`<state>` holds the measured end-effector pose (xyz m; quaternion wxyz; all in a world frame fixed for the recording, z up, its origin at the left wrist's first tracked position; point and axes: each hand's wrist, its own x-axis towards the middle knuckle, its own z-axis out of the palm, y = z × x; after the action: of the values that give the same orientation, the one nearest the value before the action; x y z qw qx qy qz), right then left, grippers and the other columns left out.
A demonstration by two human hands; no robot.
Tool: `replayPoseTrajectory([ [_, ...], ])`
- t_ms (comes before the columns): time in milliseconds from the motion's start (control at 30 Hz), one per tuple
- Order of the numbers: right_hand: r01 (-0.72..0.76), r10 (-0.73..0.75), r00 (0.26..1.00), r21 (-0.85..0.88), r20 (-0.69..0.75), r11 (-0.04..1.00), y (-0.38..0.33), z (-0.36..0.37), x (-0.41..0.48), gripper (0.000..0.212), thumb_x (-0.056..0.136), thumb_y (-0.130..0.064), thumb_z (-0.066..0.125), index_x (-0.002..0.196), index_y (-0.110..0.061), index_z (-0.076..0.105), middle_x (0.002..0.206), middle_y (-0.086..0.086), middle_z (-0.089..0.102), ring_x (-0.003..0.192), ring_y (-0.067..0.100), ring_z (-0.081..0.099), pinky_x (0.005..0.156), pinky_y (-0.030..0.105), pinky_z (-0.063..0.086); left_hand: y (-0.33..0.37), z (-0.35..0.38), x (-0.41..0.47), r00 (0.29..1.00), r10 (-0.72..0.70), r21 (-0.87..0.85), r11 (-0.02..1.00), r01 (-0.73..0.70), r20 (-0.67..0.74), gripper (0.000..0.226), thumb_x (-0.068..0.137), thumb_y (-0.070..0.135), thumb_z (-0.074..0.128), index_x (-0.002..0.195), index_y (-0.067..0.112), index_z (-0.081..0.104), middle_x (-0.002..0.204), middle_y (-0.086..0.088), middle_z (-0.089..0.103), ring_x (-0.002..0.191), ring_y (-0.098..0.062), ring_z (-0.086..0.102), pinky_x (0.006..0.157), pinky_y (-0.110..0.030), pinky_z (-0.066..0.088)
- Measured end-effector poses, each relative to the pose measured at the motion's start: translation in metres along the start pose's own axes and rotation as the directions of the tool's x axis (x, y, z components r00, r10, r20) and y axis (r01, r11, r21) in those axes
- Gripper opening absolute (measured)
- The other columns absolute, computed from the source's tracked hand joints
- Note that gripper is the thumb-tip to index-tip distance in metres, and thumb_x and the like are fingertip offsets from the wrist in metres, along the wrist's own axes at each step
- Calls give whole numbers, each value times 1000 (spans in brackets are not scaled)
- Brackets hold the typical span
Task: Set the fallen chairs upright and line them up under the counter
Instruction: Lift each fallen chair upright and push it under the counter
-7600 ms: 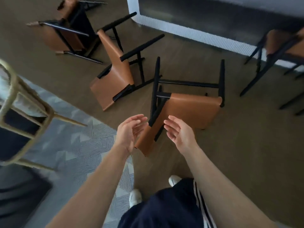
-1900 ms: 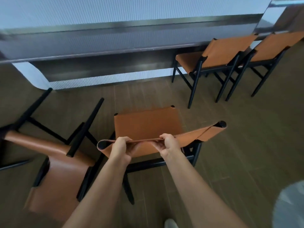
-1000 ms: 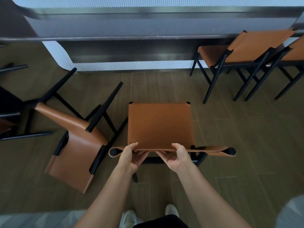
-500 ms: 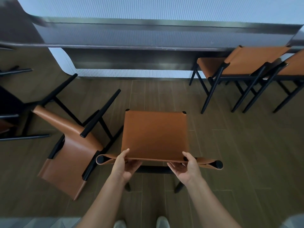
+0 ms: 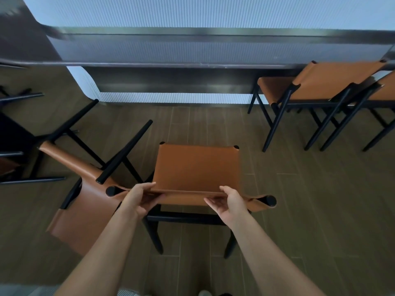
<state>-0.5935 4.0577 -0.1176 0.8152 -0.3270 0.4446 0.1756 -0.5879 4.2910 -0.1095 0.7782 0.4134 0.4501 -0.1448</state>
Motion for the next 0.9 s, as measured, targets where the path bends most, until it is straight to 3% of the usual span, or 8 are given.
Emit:
replayPoseTrajectory([
  [167,20,-19,1000,-53,15,998,-36,35,6,11,94,0,54,105,-1,54,108,22,58,93,36,61,80,51,53,39,23,9,998,-18,43,999,15,67,35,95,2,49,127,-12,48,130,-32,52,117,-42,55,91,-38,52],
  [300,55,-55,998,-32,24,998,-59,61,14,19,93,5,50,112,2,50,108,25,56,93,37,60,85,52,53,63,41,16,997,22,110,993,-30,74,19,92,0,49,105,-10,57,113,-34,60,99,-42,64,74,-38,60],
  [433,84,-82,996,-58,37,995,-81,86,24,19,92,7,48,111,3,50,111,28,56,101,42,60,76,49,56,89,60,28,993,85,161,982,-98,84,11,86,-3,48,88,-6,58,99,-31,67,91,-42,69,65,-38,61],
  [500,92,-90,996,-79,25,993,-95,102,32,22,92,7,46,113,5,48,113,29,55,109,47,58,73,49,56,101,70,36,988,100,171,978,-119,114,12,85,-1,49,91,-6,59,96,-31,69,87,-41,70,73,-42,59],
  [600,86,-88,996,-97,-10,992,-114,123,46,21,93,5,45,114,5,45,111,30,49,119,53,49,83,54,56,116,85,47,981,115,196,970,-145,153,16,85,5,50,94,-6,58,96,-32,69,89,-44,69,87,-47,55],
  [767,82,-88,995,-107,-54,991,-150,158,66,14,94,1,50,106,1,45,111,30,44,120,60,45,83,59,55,151,119,62,979,116,223,963,-152,169,19,88,7,48,98,-7,55,99,-36,65,88,-45,68,72,-43,57],
  [900,79,-88,994,-119,-67,990,-176,188,72,9,90,7,47,90,3,40,126,40,37,119,63,42,79,58,56,181,149,68,980,92,229,964,-132,176,20,88,7,47,102,-6,51,103,-35,62,88,-45,66,62,-40,60],
])
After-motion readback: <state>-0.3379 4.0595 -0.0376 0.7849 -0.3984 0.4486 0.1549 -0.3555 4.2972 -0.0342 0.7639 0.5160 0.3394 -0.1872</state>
